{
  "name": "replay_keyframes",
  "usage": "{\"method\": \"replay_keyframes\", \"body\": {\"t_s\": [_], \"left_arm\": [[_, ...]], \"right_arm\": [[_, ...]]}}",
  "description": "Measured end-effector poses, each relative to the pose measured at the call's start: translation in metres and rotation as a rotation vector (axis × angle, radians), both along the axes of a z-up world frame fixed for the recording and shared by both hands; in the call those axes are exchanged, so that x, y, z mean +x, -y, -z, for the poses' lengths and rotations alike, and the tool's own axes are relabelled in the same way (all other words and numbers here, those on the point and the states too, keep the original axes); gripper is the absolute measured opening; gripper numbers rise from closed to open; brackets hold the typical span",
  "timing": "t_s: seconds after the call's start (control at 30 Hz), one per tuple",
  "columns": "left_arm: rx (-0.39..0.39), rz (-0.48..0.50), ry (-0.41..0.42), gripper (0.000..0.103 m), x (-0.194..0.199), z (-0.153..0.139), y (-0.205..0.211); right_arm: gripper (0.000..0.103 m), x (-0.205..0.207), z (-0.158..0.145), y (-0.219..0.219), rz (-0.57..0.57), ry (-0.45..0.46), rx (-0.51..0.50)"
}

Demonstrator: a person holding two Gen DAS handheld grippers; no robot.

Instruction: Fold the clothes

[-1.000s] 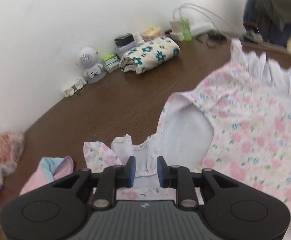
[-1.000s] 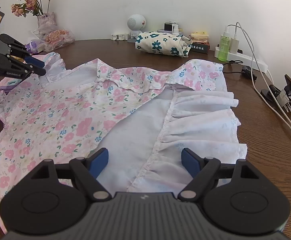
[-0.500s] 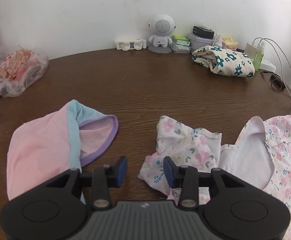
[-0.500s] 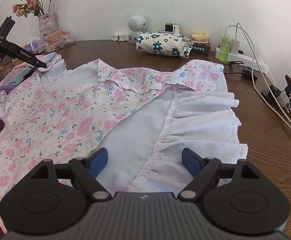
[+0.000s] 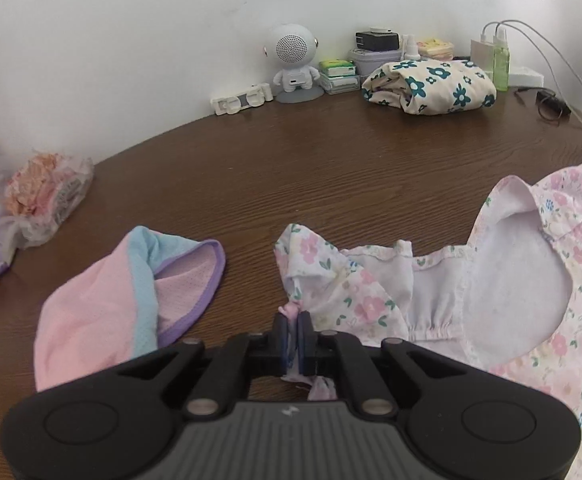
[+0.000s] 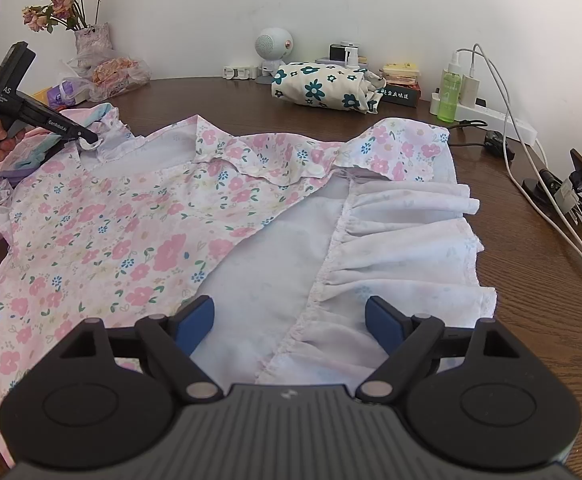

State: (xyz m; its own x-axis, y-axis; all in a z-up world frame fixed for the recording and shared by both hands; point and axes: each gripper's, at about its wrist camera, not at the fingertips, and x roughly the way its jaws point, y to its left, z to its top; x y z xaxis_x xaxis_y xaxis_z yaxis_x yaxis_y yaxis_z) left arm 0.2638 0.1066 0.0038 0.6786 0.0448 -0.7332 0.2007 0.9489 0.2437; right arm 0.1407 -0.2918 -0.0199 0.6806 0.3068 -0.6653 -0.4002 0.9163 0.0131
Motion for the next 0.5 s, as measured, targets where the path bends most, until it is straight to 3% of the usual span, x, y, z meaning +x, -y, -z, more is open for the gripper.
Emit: {"method": "replay_keyframes", "body": {"t_s": [0.13, 0.23, 0.3, 0.33, 0.37, 0.47, 0.5], "left_arm": [[0.171, 0.006, 0.019, 0.004, -0.016, 0.007, 0.012], [0.175, 0.025, 0.054, 0.013, -0.023, 0.005, 0.017], [0.115, 0.014, 0.093, 0.028, -0.041, -0.014, 0.007], [0.085, 0.008, 0.113, 0.044, -0.051, -0.023, 0.003], [0.055, 0.002, 0.132, 0.052, -0.060, -0.032, -0.002], [-0.033, -0.015, 0.189, 0.057, -0.088, -0.060, -0.016], [-0.038, -0.019, 0.173, 0.057, -0.098, -0.060, -0.021]], "right_arm": [[0.085, 0.000, 0.000, 0.000, -0.001, -0.003, -0.001], [0.085, 0.002, 0.001, -0.002, -0.008, -0.005, -0.004], [0.085, 0.004, 0.001, -0.002, -0.010, -0.008, -0.005], [0.085, 0.004, 0.000, -0.002, -0.012, -0.010, -0.006], [0.085, 0.005, 0.000, -0.001, -0.013, -0.012, -0.007], [0.085, 0.006, 0.001, -0.001, -0.014, -0.009, -0.005], [0.086, 0.006, 0.001, -0.001, -0.013, -0.007, -0.004]]}}
